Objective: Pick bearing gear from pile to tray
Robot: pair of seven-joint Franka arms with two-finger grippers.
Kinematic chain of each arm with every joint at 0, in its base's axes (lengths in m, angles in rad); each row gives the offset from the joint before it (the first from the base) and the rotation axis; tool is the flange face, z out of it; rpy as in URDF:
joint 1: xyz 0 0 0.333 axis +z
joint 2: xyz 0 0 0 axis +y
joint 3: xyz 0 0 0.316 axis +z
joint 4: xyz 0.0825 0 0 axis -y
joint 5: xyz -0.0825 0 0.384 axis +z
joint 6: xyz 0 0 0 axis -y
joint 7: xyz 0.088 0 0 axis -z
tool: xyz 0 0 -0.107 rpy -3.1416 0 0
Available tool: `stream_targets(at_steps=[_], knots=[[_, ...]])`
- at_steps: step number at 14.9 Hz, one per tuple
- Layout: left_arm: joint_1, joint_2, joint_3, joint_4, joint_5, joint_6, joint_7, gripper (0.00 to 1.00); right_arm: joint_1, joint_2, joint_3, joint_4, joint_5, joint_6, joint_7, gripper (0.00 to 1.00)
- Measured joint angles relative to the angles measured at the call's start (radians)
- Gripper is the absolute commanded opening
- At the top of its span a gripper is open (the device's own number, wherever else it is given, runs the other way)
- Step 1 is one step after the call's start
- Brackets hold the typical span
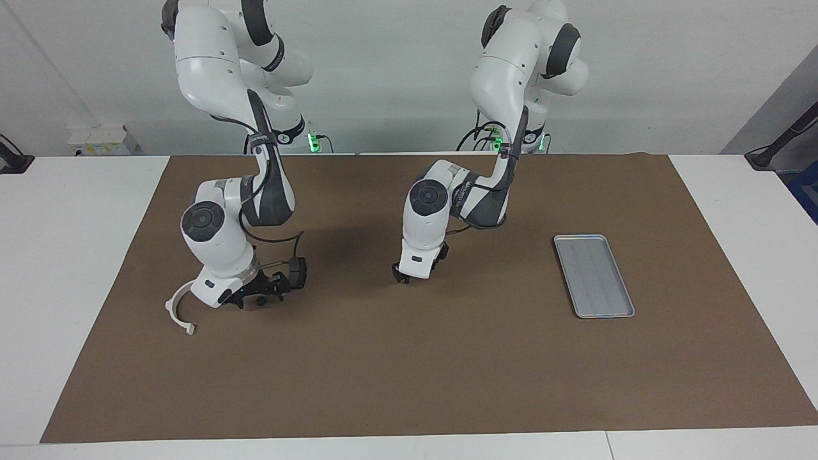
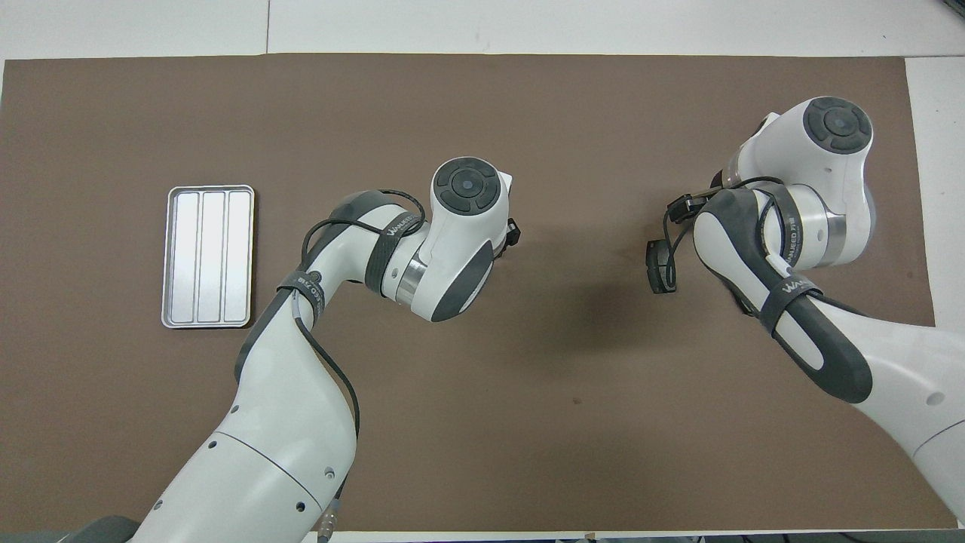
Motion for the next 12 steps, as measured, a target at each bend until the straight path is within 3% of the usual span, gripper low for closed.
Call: stream_targets(at_steps=[4,7,8,10,11,12], knots=[[-0.005,0.0,0.0,-0.001,-0.004,0.001,-0.012,0.82,-0.012,0.0,0.0,-0.016,0.0,0.01,-0.017,0.98],[-0.009,-0.001,0.0,-0.014,-0.005,0.014,-0.021,0.75,-0.012,0.0,0.001,-0.02,0.0,0.01,-0.018,0.77],[-0.011,-0.003,0.001,-0.021,-0.005,0.027,-0.026,0.7,-0.012,0.0,0.002,-0.022,0.0,0.01,-0.018,0.65],[-0.012,-0.009,0.002,-0.029,-0.005,0.038,-0.03,0.61,-0.012,0.0,0.002,-0.026,0.0,0.017,-0.018,0.1],[-0.013,-0.011,0.002,-0.03,-0.005,0.039,-0.03,0.59,-0.012,0.0,0.003,-0.029,0.0,0.024,-0.018,0.0],[-0.013,-0.011,0.002,-0.031,-0.005,0.042,-0.031,0.58,-0.012,0.0,0.003,-0.031,0.0,0.03,-0.018,0.0]])
